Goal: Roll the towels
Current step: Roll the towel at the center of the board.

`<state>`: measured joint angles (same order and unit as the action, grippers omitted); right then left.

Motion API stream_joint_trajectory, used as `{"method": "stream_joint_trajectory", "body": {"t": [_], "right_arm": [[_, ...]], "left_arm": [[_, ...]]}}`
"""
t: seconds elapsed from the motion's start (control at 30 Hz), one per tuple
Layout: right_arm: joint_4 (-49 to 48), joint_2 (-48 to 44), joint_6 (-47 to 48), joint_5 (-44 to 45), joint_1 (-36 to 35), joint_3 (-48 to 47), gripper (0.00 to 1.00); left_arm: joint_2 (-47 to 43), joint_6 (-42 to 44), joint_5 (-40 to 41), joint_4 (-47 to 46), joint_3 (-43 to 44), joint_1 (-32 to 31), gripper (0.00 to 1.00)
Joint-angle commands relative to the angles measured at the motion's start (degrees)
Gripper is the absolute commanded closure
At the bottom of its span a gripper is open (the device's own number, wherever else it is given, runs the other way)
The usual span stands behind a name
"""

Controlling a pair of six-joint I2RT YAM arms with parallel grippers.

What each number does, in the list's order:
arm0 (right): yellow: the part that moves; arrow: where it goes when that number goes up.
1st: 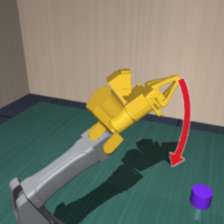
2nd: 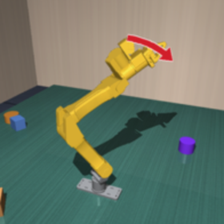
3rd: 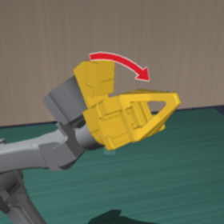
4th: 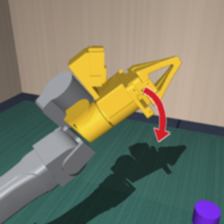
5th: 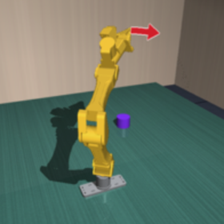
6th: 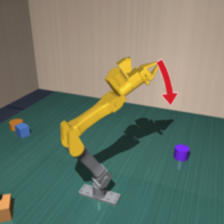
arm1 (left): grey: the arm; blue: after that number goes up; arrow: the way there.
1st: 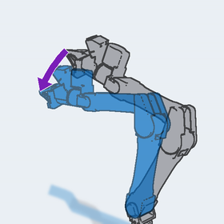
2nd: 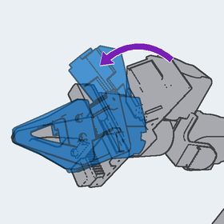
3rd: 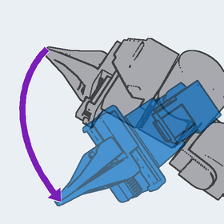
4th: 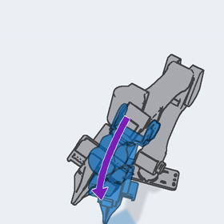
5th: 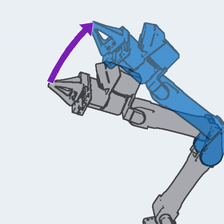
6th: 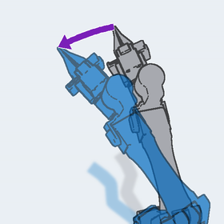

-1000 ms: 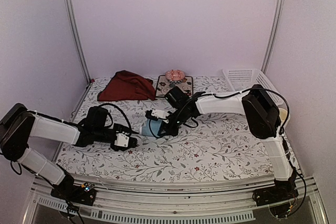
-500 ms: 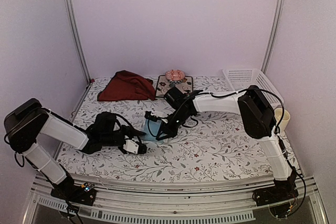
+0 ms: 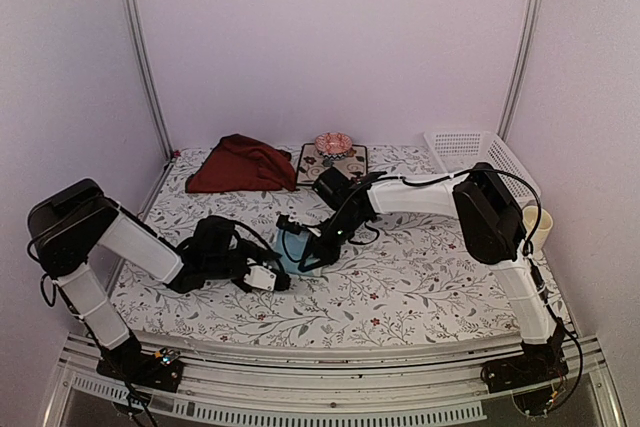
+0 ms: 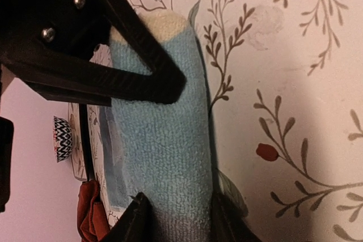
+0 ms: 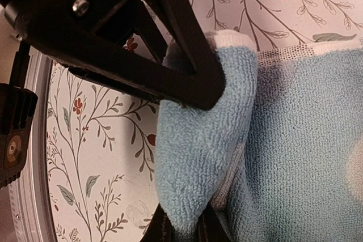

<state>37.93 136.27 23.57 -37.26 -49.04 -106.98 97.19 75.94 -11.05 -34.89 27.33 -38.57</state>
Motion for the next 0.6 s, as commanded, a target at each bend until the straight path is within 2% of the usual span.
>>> {"method": "stream_joint_trajectory", "body": {"t": [0.0, 0.1, 0.27, 0.37, 0.57], "right_arm": [[4.9, 2.6, 0.7, -1.8, 0.0, 0.2, 0.92], [5.0, 2.8, 1.1, -1.8, 0.0, 0.2, 0.92], [5.0, 2.6, 1.1, -1.2, 0.5, 0.2, 0.90], [4.5, 1.4, 0.8, 0.2, 0.8, 0.5, 0.82], [-0.3, -6.5, 1.6, 5.4, 1.1, 6.1, 0.56]], "left_arm": [[2.2, -2.1, 3.0, 1.4, 2.7, -0.8, 0.67], [3.4, -2.5, 4.0, 2.8, 3.6, -0.8, 0.74], [4.5, -3.3, 4.9, 8.7, 5.6, -0.8, 0.98], [4.1, -3.8, 4.5, 14.1, 7.0, -0.8, 1.00], [3.4, -6.7, 2.2, 28.8, 11.5, -0.8, 1.00]]}}
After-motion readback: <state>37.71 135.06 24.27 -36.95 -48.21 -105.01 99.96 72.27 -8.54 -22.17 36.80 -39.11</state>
